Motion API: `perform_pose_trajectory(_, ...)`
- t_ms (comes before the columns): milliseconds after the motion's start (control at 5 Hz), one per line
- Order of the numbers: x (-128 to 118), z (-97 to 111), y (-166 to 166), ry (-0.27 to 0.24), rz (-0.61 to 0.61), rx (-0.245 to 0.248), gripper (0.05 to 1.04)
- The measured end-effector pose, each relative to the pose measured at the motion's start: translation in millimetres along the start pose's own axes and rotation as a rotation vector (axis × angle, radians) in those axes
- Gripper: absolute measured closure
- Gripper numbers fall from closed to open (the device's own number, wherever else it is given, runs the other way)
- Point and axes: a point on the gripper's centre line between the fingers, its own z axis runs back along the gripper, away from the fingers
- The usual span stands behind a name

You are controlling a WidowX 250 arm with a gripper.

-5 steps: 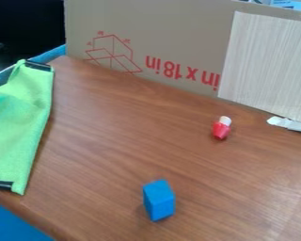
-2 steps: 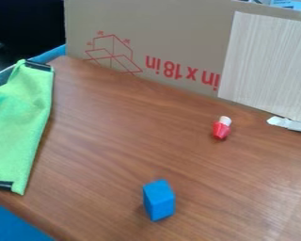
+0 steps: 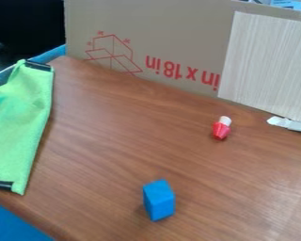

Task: Unfold the cloth from left bottom to the top rigth

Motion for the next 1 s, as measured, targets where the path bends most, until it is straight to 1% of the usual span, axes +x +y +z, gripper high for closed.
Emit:
perform_pose_trajectory(200, 0.4, 1.9, -1.3, 0.005, -0.005, -0.009, 1.019)
perform_pose_trajectory(400, -1.6, 4.1, -3.2, 0.022, -0.017, -0.04, 0.889)
perform_pose_trajectory(600, -2.9, 4.1, 2.0, 0.027, -0.02, -0.05, 0.652)
perform_pose_trajectory(800, -3.8, 0.8, 2.4, 0.026, -0.029, -0.021, 0.348)
perform_pose_trajectory(1000, -7.1, -6.8, -9.0, 0.03, -0.068, 0.018, 0.1)
